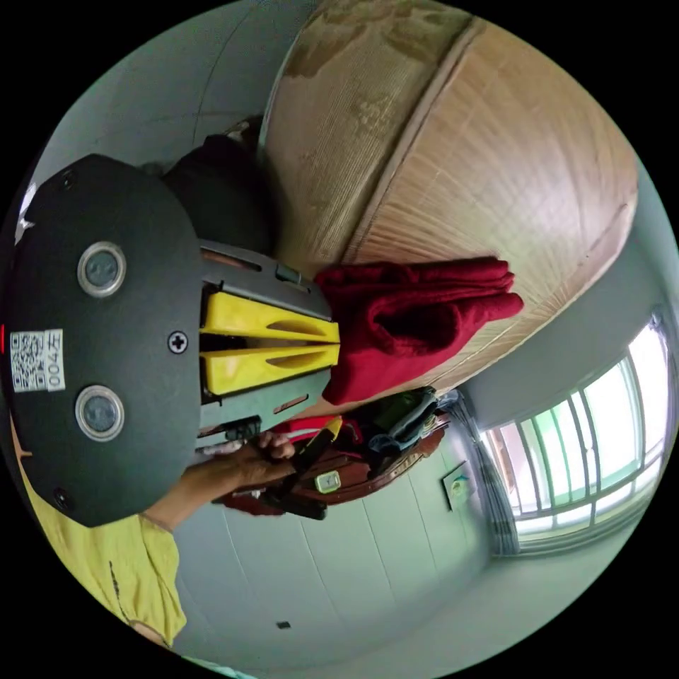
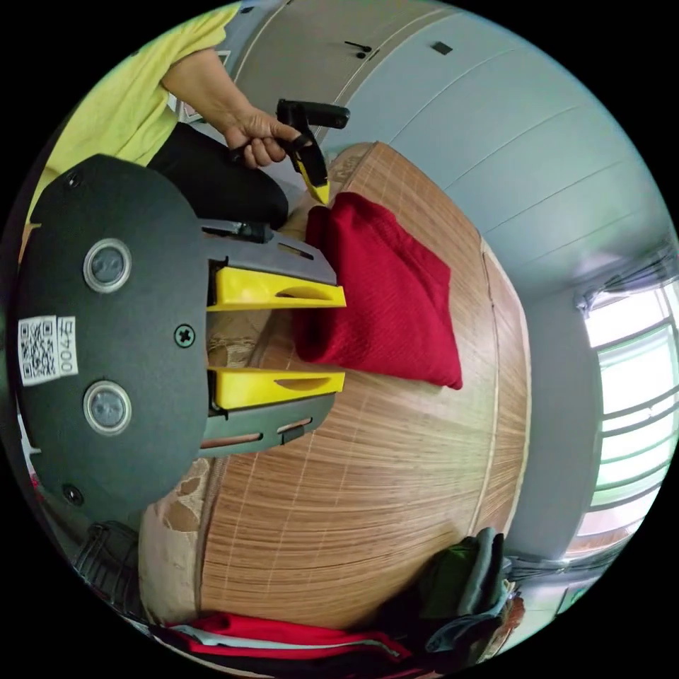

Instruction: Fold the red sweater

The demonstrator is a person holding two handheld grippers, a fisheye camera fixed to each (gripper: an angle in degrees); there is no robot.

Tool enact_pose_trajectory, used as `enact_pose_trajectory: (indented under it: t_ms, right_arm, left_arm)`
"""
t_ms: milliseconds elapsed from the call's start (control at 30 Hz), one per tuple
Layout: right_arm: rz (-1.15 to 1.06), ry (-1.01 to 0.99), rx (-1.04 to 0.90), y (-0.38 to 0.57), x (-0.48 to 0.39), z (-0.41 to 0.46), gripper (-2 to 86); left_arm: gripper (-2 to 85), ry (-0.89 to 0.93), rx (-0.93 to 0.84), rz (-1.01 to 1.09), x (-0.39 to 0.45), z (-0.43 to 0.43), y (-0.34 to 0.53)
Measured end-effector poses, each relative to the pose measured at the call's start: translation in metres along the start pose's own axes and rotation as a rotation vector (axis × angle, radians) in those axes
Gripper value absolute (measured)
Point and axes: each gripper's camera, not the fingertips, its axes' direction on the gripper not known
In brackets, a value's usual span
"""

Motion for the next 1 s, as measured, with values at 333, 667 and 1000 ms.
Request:
enact_pose_trajectory:
  t_ms: [333, 667, 1000]
  right_arm:
    - [-0.193, 0.303, -0.078, -0.018, -0.061, 0.069, 13.4]
    - [-0.020, 0.180, 0.150, 0.044, -0.016, -0.002, 11.7]
    - [0.111, 0.195, 0.159, 0.078, 0.001, -0.005, 10.3]
  left_arm:
    - [0.5, -0.376, 0.001, 0.568, 0.180, 0.093, -0.073]
    - [0.4, -0.443, -0.058, 0.399, 0.139, 0.189, -0.076]
    - [0.2, -0.405, -0.037, 0.399, 0.141, 0.205, -0.068]
